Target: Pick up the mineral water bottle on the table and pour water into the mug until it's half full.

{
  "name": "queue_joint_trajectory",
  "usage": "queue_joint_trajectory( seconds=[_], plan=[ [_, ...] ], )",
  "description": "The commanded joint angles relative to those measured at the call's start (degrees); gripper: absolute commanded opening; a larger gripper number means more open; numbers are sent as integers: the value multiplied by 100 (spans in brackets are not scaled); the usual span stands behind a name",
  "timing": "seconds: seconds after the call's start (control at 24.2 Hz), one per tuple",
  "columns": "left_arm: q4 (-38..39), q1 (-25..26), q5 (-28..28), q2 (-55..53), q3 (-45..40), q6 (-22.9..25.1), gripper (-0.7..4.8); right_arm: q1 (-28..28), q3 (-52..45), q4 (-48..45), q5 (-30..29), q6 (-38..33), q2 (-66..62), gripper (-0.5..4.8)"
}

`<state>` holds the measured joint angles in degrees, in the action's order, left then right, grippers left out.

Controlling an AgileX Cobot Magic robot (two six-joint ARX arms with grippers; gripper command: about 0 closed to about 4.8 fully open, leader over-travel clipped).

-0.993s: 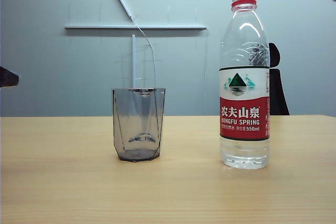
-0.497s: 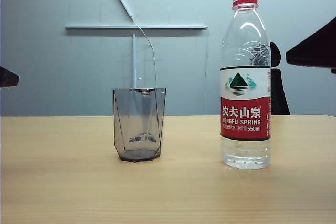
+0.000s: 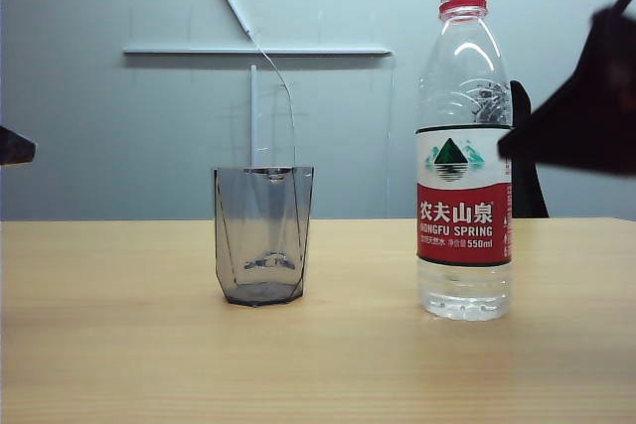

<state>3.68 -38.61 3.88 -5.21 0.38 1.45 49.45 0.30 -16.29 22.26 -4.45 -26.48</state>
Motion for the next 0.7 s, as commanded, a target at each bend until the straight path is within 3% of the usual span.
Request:
queue_joint_trajectory(
  seconds=[0.04,0.33,0.46,0.58,0.7],
  plan=[
    [-70,0,-7,-4,13,-20,-2,-26,-4,-1198,-39,24,-852,479],
    [-70,0,-9,-4,13,-20,-2,-483,13,-2841,-326,26,-2559,479],
    [-70,0,-9,-4,13,-20,-2,-750,256,-3375,-772,42,-3383,479],
    [-70,2,-4,-4,13,-17,-2,-898,649,-3517,-1088,44,-4054,479],
    [-70,0,-13,-4,13,-17,-2,-898,929,-3543,-1016,44,-4459,479]
  ],
)
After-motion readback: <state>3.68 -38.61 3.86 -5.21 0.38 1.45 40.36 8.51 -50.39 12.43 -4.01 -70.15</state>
